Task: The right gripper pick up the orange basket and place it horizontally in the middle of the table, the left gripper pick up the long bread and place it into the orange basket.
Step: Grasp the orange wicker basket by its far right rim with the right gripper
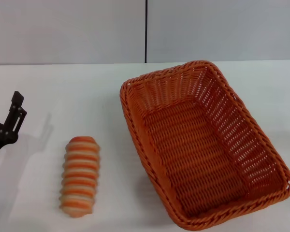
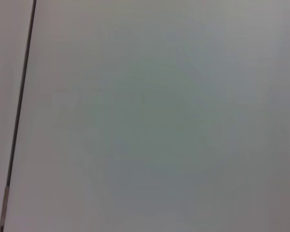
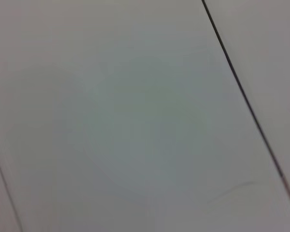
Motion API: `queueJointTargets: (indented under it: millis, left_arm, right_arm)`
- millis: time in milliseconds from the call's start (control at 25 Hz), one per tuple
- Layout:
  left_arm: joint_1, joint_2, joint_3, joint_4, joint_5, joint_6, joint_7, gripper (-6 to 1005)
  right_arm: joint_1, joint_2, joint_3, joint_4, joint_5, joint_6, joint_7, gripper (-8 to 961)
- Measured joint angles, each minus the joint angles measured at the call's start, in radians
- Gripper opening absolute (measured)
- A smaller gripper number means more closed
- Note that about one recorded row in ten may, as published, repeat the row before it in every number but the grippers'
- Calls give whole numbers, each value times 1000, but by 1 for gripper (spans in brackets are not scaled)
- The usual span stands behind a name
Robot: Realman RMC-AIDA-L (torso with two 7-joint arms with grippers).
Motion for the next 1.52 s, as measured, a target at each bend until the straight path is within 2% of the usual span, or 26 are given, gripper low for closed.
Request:
queueJointTargets:
  millis: [280,480,520,560,600,680,720,760,800,920,960,1000,1120,1160,1280,1360,1520]
  left_arm:
    - [-19,1,-5,3,0,-17,2,724]
    - [-28,1,-5,15,-2,-21,6,723]
    - [-29,2,-6,22,-5,-22,7,723]
    - [-30,3,-7,30,-5,-21,7,723]
    - [-30,4,-7,40,-6,-21,7,723]
    - [-30,4,-9,48,-6,-20,7,722]
    - [-30,4,-9,48,-6,-20,7,722]
    - [-30,4,-13,58,-7,-20,5,722]
    - [-30,5,-45,80,-7,-26,0,722]
    - [-30,5,-58,87,-7,-27,0,722]
    - [-30,5,-58,87,-7,-27,0,721]
    - [-30,5,-72,92,-7,-27,0,721]
    - [-28,7,-113,129,-8,-32,-1,721]
    - [-27,7,-114,132,-8,-33,-1,721]
    - [-22,8,-124,134,-8,-33,-1,720]
    - [-19,8,-138,134,-8,-33,-2,720]
    - [-18,8,-142,138,-8,-37,-2,720]
  right_arm:
    - [88,-3,-202,-360,-1,0,536,623]
    - [108,-11,-491,-641,-3,-51,948,620]
    - [108,-15,-553,-695,-10,-63,1025,619]
    - [112,-34,-660,-773,-32,-74,1157,618]
    - [112,-34,-660,-773,-32,-74,1157,617]
    - [127,-75,-774,-808,-59,-62,1292,616]
    - [139,-101,-836,-809,-69,-49,1355,615]
    - [166,-147,-939,-790,-76,-28,1447,614]
    - [166,-147,-939,-790,-76,-28,1447,614]
    - [227,-195,-1043,-729,-88,-7,1538,612]
    - [273,-211,-1077,-668,-127,1,1566,611]
    - [273,-211,-1077,-668,-127,1,1566,610]
    - [359,-223,-1104,-560,-238,11,1582,608]
    - [413,-226,-1107,-489,-302,9,1583,607]
    - [465,-227,-1108,-428,-356,4,1582,605]
    - [535,-227,-1112,-351,-405,-11,1579,603]
    - [587,-225,-1133,-267,-413,-41,1579,601]
